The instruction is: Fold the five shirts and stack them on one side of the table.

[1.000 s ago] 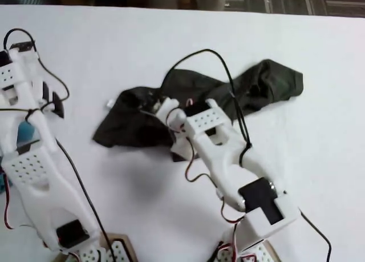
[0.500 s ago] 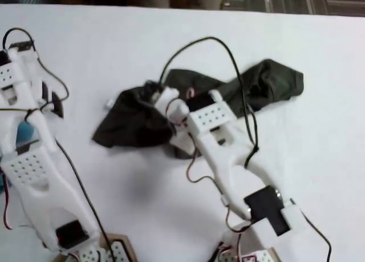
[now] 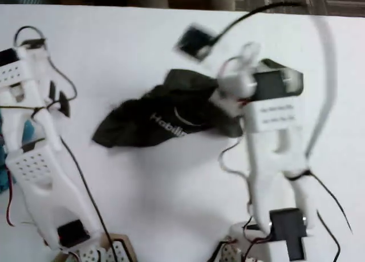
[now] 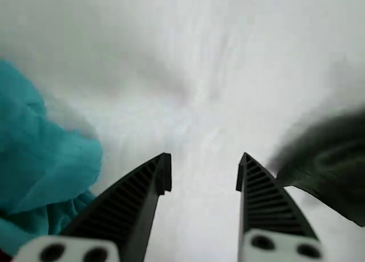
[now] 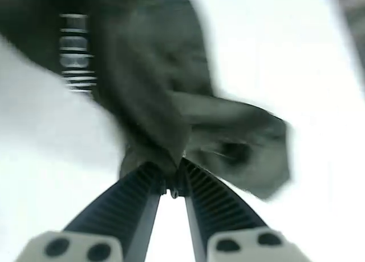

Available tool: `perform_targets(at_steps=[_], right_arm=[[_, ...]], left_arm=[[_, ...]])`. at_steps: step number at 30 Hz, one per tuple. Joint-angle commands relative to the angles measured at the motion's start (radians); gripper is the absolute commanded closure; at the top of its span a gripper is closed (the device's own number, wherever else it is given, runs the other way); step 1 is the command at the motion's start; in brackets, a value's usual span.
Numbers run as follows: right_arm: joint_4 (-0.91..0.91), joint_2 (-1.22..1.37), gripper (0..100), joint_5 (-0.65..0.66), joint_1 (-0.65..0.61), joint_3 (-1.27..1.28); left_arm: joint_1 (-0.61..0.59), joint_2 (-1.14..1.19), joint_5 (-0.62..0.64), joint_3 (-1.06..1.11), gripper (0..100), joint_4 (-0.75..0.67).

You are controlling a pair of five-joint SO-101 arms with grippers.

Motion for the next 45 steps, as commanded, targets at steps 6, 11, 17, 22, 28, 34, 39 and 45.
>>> perform_targets(at_steps=[6,11,17,22,28,34,39,45], right_arm=[[0.010,0.077,98.0,0.143,0.407,-0.307],[0.016,0.120,97.9,0.150,0.483,-0.365],[0.044,0.127,97.9,0.143,0.467,-0.365],[0.045,0.128,97.9,0.141,0.441,-0.362],[0.042,0.128,97.9,0.143,0.427,-0.362],[0.039,0.130,97.9,0.147,0.427,-0.362],[0.044,0.147,97.9,0.144,0.427,-0.362],[0.045,0.199,97.9,0.141,0.429,-0.362]], left_arm=[[0.175,-0.006,-0.164,0.120,78,-0.003],[0.292,-0.008,-0.164,0.174,70,-0.023],[0.460,-0.040,-0.132,0.265,70,0.020],[0.525,-0.247,-0.101,0.630,71,-0.210],[0.583,-0.660,-0.097,1.201,71,-0.638],[0.654,-0.678,-0.095,1.230,71,-0.647],[0.666,-0.637,-0.009,1.084,71,-0.578],[0.700,-0.629,0.279,1.041,71,-0.563]])
